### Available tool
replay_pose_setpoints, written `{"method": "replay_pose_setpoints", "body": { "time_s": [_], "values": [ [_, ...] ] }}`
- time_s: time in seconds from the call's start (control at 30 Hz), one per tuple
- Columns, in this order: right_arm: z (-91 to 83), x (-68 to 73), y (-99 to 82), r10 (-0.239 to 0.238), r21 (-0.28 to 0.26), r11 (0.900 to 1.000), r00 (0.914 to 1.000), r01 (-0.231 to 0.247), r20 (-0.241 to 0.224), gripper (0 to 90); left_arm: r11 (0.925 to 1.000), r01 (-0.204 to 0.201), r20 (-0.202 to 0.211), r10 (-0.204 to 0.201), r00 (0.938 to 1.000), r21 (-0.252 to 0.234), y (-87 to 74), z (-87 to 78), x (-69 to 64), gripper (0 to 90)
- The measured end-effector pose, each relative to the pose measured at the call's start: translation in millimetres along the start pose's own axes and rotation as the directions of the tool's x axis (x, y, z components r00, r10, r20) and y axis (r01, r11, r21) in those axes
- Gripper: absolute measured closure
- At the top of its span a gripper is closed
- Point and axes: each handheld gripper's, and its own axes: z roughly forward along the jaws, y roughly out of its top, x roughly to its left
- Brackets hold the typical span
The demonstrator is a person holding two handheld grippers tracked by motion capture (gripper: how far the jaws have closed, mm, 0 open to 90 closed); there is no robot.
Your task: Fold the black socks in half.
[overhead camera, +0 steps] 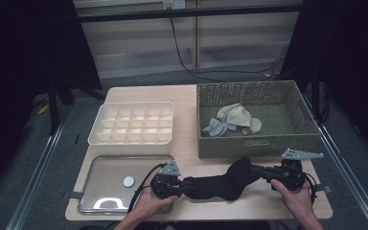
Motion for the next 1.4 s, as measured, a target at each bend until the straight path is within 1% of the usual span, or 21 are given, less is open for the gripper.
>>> {"method": "replay_pose_setpoints", "body": {
  "time_s": [0.07, 0.23, 0.43, 0.5, 0.67, 0.73, 0.77, 0.83, 0.97, 1.1, 1.13, 1.27, 1.4],
  "values": [
    [1.4, 3.1, 2.1, -0.007, -0.003, 1.0000, 0.9999, 0.007, -0.010, 82.0, 1.0000, 0.003, 0.000, -0.003, 1.0000, 0.006, 0.3, -0.3, 0.3, 76.8],
    [6.0, 11.3, 6.0, -0.014, -0.009, 0.9999, 0.9993, 0.014, -0.034, 81.9, 1.0000, 0.010, 0.007, -0.010, 0.9999, 0.001, 0.1, 0.2, 1.4, 76.8],
    [14.1, 17.6, 9.6, -0.027, -0.010, 0.9996, 0.9977, 0.026, -0.062, 81.9, 0.9999, 0.015, 0.014, -0.015, 0.9998, -0.001, 0.4, 1.0, 2.0, 76.6],
    [16.1, 19.7, 11.0, -0.024, -0.010, 0.9997, 0.9974, 0.023, -0.069, 81.8, 0.9999, 0.011, 0.017, -0.011, 0.9998, -0.006, 1.2, 2.9, 2.4, 76.6],
    [23.2, 25.0, 15.6, -0.038, -0.007, 0.9993, 0.9956, 0.037, -0.086, 81.8, 1.0000, 0.001, 0.016, -0.001, 0.9999, 0.002, 5.8, 7.5, 3.1, 76.6],
    [25.2, 26.4, 16.6, -0.039, -0.001, 0.9992, 0.9955, 0.039, -0.086, 81.8, 1.0000, 0.003, 0.019, -0.003, 0.9998, -0.007, 6.7, 9.5, 2.7, 76.6],
    [27.0, 27.6, 17.1, -0.041, -0.003, 0.9992, 0.9948, 0.041, -0.094, 81.7, 1.0000, 0.001, 0.017, -0.001, 0.9999, 0.001, 7.6, 9.8, 2.4, 76.6],
    [29.6, 29.0, 17.7, -0.045, 0.002, 0.9990, 0.9944, 0.046, -0.095, 81.7, 1.0000, 0.001, 0.016, -0.001, 0.9999, -0.007, 8.0, 11.5, 1.9, 76.6],
    [34.8, 31.2, 18.0, -0.046, 0.012, 0.9988, 0.9934, 0.047, -0.106, 81.5, 1.0000, -0.005, 0.015, 0.005, 0.9999, -0.004, 9.5, 13.4, 0.3, 76.4],
    [40.4, 32.8, 18.5, -0.047, 0.020, 0.9986, 0.9929, 0.050, -0.110, 81.5, 0.9999, -0.004, 0.023, 0.005, 0.9997, -0.010, 10.0, 15.5, -1.8, 76.1],
    [41.3, 33.1, 19.3, -0.053, 0.023, 0.9982, 0.9924, 0.055, -0.111, 81.5, 0.9999, -0.009, 0.023, 0.009, 0.9997, -0.005, 10.3, 15.4, -2.2, 76.1],
    [43.8, 35.6, 24.1, -0.057, 0.021, 0.9980, 0.9914, 0.060, -0.118, 81.6, 1.0000, -0.004, 0.028, 0.004, 0.9996, -0.006, 10.6, 16.0, -2.5, 75.9],
    [48.3, 40.0, 29.2, -0.059, 0.026, 0.9977, 0.9891, 0.063, -0.135, 81.6, 1.0000, -0.007, 0.029, 0.007, 0.9996, -0.005, 10.7, 16.2, -2.3, 75.9]
  ]
}}
